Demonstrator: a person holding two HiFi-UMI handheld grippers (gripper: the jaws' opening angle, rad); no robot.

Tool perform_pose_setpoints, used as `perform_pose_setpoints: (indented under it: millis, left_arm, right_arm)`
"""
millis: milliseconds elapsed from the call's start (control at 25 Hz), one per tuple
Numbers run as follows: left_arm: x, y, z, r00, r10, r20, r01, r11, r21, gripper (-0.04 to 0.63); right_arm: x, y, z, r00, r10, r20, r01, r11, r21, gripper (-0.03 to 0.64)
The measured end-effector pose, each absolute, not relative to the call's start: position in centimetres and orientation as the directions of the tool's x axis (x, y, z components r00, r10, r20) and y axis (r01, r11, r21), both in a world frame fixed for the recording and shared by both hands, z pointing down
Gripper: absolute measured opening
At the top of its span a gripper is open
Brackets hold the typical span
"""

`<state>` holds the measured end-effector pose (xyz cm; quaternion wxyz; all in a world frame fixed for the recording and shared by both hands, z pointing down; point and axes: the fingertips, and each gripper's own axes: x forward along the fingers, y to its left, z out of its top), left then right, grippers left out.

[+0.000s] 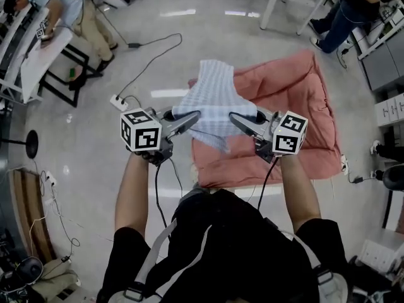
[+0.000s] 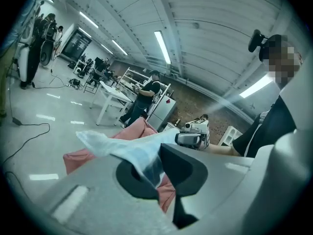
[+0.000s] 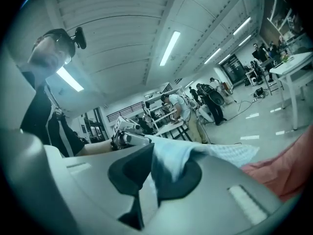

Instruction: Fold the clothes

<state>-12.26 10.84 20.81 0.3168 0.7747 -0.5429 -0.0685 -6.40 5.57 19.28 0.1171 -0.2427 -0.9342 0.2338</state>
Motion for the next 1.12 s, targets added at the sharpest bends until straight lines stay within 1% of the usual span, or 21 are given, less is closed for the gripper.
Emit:
perform_pose_setpoints:
  millis: [160, 320, 640, 840, 1120]
  left_arm:
    - [-11.3, 7.4, 21.8, 0.429, -0.879, 0.207, -0.772, -0.239, 0.589, 0.020]
    - [-10.7, 4.0, 22.3, 0.465, -0.858, 0.218, -0.753, -0.254, 0.606, 0.020]
    - [-12.7, 2.3, 24.5, 0.559, -0.790, 0.253, -0.712, -0.301, 0.634, 0.020]
    - [-13.5, 1.2, 27.0, 0.574, -0.775, 0.265, -0.706, -0.304, 0.640, 0.020]
    - [-14.4, -0.6, 30.1, 0.592, -0.768, 0.242, -0.701, -0.344, 0.624, 0.020]
  right_arm:
    - [-5.3, 2.4, 20.0, -0.882, 0.450, 0.139, 0.334, 0.805, -0.490, 0.031]
    - [-4.5, -0.6, 20.0, -0.890, 0.425, 0.163, 0.298, 0.815, -0.497, 0.031]
    - [-6.7, -2.5, 23.0, -0.895, 0.394, 0.208, 0.240, 0.821, -0.519, 0.031]
    - [-7.2, -3.2, 25.1, -0.908, 0.342, 0.242, 0.178, 0.837, -0.517, 0.031]
    - [-7.8, -4.8, 28.5, -0.920, 0.289, 0.265, 0.122, 0.853, -0.508, 0.031]
